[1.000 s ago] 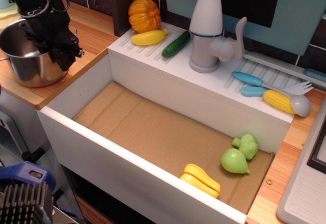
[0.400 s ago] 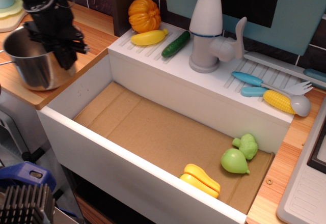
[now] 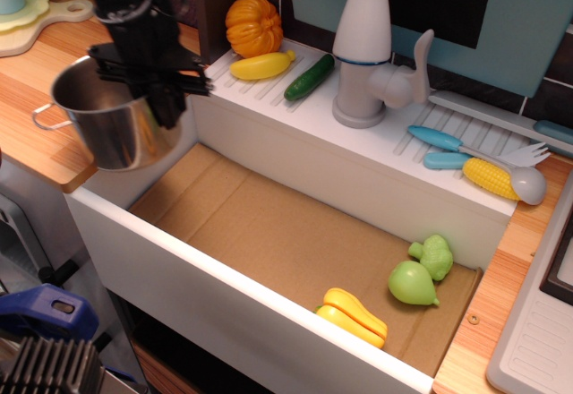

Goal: Put pot or pan in sink

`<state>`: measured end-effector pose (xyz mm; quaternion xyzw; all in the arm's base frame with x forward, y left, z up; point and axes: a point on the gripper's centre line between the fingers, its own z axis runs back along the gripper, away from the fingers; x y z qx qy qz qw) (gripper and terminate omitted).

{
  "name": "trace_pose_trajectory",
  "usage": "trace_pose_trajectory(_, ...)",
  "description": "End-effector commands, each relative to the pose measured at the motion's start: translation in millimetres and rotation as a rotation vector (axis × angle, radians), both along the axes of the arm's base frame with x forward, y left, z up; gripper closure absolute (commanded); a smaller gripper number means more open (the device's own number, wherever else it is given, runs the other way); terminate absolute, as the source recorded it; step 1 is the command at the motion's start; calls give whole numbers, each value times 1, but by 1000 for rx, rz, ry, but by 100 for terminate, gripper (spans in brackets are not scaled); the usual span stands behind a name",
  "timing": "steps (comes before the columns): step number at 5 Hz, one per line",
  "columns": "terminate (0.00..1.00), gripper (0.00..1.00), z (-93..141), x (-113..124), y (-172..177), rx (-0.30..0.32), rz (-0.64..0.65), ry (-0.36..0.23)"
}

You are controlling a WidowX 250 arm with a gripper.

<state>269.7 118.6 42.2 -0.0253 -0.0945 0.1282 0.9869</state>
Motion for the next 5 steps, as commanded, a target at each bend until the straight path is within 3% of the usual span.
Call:
trace_pose_trajectory(1,0,100,8,7,-25,44,40,-83)
trace_pose_trajectory(4,0,100,-15,25,-50,-85,53,-124)
trace_pose_trajectory(5,0,100,-23,28,-50,-84,40,-143)
